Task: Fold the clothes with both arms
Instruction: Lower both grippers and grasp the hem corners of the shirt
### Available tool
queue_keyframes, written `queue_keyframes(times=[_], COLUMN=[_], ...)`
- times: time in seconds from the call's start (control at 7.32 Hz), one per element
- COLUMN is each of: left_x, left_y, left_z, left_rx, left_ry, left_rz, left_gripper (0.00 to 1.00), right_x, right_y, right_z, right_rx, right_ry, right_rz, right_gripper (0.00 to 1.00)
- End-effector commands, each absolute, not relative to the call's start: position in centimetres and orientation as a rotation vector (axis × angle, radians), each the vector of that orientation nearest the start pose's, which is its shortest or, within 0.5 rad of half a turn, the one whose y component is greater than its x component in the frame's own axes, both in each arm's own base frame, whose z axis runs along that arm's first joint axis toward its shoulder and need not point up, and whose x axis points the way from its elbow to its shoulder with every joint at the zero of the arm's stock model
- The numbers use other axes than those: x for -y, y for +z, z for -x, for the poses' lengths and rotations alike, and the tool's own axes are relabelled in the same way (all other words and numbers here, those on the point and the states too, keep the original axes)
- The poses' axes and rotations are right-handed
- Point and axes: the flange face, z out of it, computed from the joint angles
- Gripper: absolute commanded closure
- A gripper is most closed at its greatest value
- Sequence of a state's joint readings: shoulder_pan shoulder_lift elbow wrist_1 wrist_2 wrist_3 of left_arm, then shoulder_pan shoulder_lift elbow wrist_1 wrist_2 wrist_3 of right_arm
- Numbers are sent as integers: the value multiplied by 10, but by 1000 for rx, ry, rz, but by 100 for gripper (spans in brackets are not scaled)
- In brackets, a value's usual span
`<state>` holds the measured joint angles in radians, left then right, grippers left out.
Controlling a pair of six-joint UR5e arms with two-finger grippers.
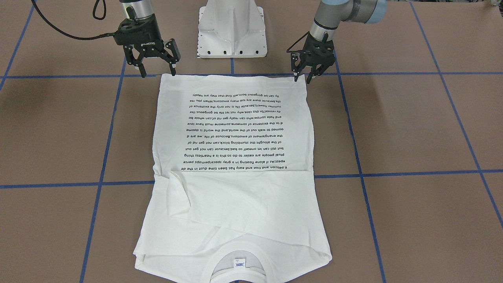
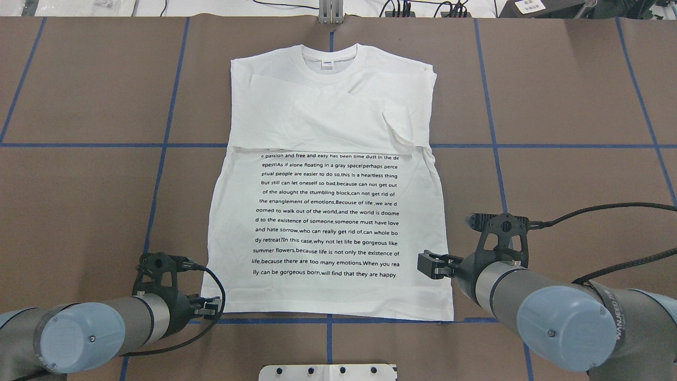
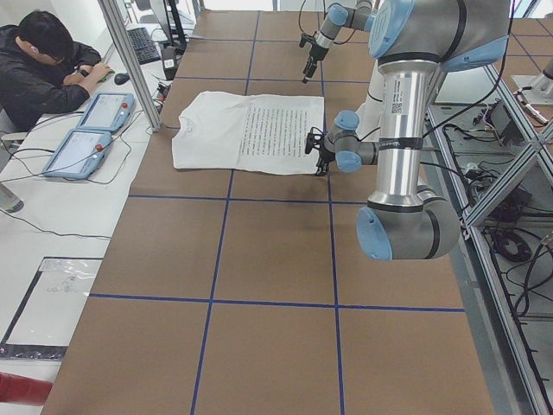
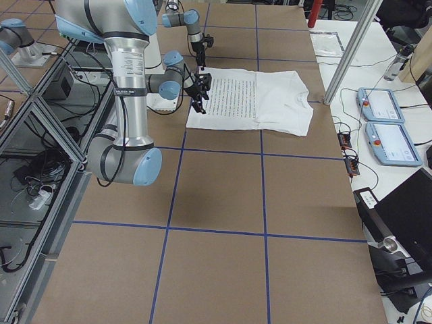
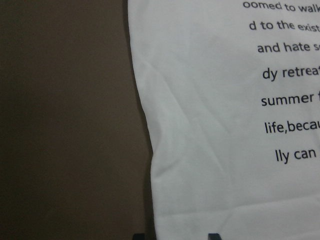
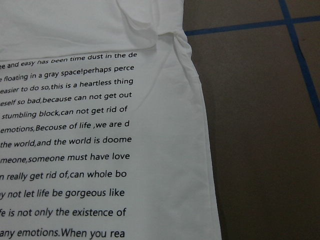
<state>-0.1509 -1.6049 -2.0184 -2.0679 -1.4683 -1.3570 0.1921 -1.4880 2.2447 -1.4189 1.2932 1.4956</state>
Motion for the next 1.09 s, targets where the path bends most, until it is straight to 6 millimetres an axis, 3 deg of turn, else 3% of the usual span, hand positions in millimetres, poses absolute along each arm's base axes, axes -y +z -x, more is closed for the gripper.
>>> queue_keyframes(times=[0.0, 0.55, 0.68, 0.96], left_x=[211, 209, 210, 211], left_y=[377, 378, 377, 374], left_z=[-475, -476, -476, -475], left_rx=[-949, -947, -948, -956], left_ry=[19, 22, 17, -7], left_rz=[-263, -261, -262, -256], left_gripper=[56, 73, 100, 100], right_x=[244, 244, 244, 242], right_y=[297, 298, 299, 299], right_z=[419, 419, 420, 421], right_rx=[862, 860, 858, 861], right_ry=[233, 232, 232, 228], right_rz=[-376, -376, -376, -373], right_gripper=[0, 0, 0, 0])
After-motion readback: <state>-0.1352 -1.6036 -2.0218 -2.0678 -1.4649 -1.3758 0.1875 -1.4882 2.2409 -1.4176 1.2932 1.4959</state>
